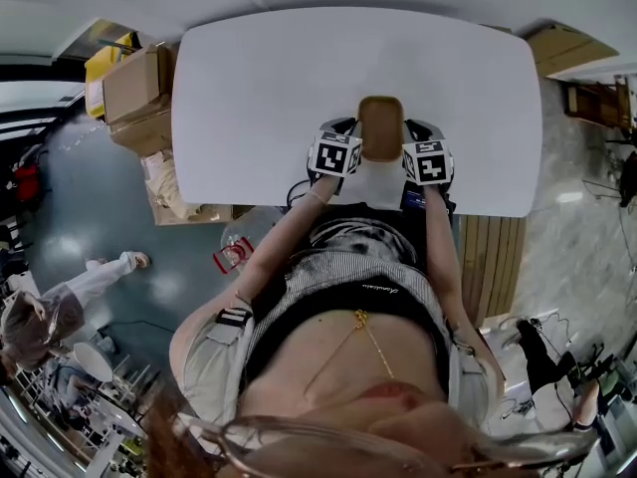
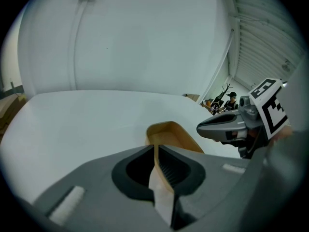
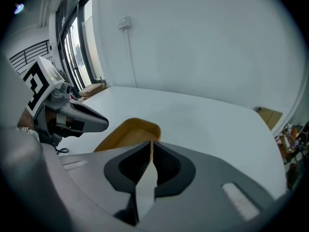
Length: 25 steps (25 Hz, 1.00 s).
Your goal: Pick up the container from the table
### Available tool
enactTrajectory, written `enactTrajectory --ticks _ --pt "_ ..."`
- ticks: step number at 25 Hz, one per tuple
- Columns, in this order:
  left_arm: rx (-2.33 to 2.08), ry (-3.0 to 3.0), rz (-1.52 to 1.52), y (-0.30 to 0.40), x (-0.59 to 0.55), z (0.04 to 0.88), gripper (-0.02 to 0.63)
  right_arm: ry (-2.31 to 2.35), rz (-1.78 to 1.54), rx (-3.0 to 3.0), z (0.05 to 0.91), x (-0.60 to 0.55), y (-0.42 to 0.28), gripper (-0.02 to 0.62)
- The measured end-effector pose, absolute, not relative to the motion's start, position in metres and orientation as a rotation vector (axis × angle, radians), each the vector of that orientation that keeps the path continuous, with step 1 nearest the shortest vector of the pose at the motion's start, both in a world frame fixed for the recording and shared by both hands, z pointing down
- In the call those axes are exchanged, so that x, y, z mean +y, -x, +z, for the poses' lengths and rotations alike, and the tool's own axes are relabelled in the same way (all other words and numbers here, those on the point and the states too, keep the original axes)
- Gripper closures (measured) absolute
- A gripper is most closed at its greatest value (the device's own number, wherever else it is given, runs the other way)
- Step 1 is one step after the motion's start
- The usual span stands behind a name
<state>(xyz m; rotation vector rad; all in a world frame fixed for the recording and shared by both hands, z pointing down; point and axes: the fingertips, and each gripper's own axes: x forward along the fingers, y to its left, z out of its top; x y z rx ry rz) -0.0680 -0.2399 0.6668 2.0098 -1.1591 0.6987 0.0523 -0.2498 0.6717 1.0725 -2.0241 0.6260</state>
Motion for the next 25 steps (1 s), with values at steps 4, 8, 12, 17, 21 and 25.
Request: enactTrajectory --ticks 4,8,12,17,21,25 --pt "-1.155 -1.994 0.707 0.068 -0.240 0.673 0.544 -1.071 0.653 -2.024 0.675 -0.250 -0.052 0.499" --pt "-1.136 -1.976 0.710 0.065 -0.239 0.683 0.503 -1.057 0.695 -2.019 0.682 -0.249 -0.051 0.442" --pt "-1.116 -1.959 0.725 0.062 -0.240 0.687 0.479 -1.030 0.749 -1.979 0.694 -0.245 -0.052 0.416" --pt "-1.072 -1.907 0.727 0.054 -0.236 0.706 0.472 -1.010 0.798 -1.925 0.706 -0.243 -0.055 0.426" --pt "-1.045 -1.878 0.732 0.051 -0.234 0.714 0.472 -0.960 0.817 -1.869 0.714 -0.240 -0.054 0.434" --pt "-1.048 -1.851 0.750 0.049 -0.235 0.718 0.472 -0.902 0.820 -1.823 0.725 -0.239 -0.052 0.454"
